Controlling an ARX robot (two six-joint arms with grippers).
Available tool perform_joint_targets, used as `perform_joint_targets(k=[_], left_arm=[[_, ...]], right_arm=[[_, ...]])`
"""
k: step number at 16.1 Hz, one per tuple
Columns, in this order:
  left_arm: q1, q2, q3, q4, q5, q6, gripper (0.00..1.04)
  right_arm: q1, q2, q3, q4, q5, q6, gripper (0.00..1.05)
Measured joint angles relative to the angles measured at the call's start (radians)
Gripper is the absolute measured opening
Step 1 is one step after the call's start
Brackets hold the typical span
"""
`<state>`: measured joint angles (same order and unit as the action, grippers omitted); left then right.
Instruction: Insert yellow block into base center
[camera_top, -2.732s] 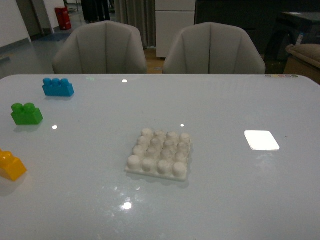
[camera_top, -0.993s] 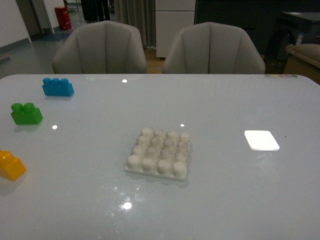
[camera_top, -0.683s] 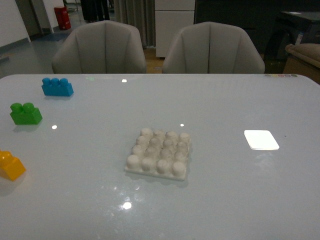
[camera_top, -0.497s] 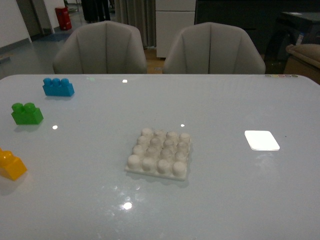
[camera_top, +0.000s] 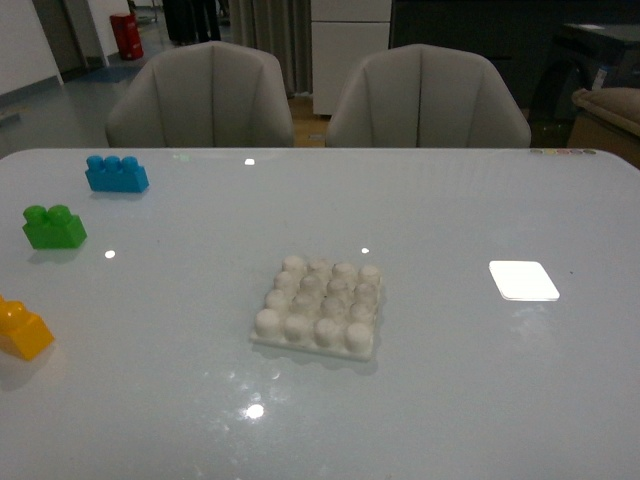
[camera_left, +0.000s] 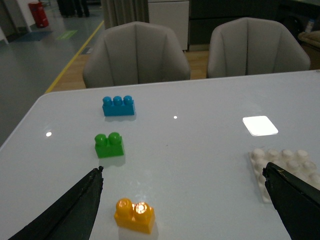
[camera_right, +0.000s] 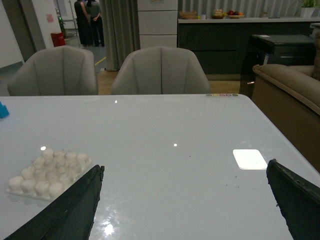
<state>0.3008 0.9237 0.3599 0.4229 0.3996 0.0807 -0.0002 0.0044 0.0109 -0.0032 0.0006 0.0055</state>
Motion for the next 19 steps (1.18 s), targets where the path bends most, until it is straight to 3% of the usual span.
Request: perform_joint_targets(k=[2,5,10,19], left_arm=[[-0.017,0.437,0.163,0.158,0.041,0.073,0.98],[-0.03,0.842,0.354,0.164,0.076,0.157,0.98],[-0.024,1.033,0.443,0.148,0.093,0.171,0.98],[0.056,1.1,0.479,0.154,0.127,0.16,0.98]], right_arm=[[0.0,0.0,0.0,0.0,0.0,0.0,0.98],[0.0,0.0,0.0,0.0,0.0,0.0,0.98],[0.0,0.0,0.0,0.0,0.0,0.0,0.98],[0.0,0.0,0.0,0.0,0.0,0.0,0.98]])
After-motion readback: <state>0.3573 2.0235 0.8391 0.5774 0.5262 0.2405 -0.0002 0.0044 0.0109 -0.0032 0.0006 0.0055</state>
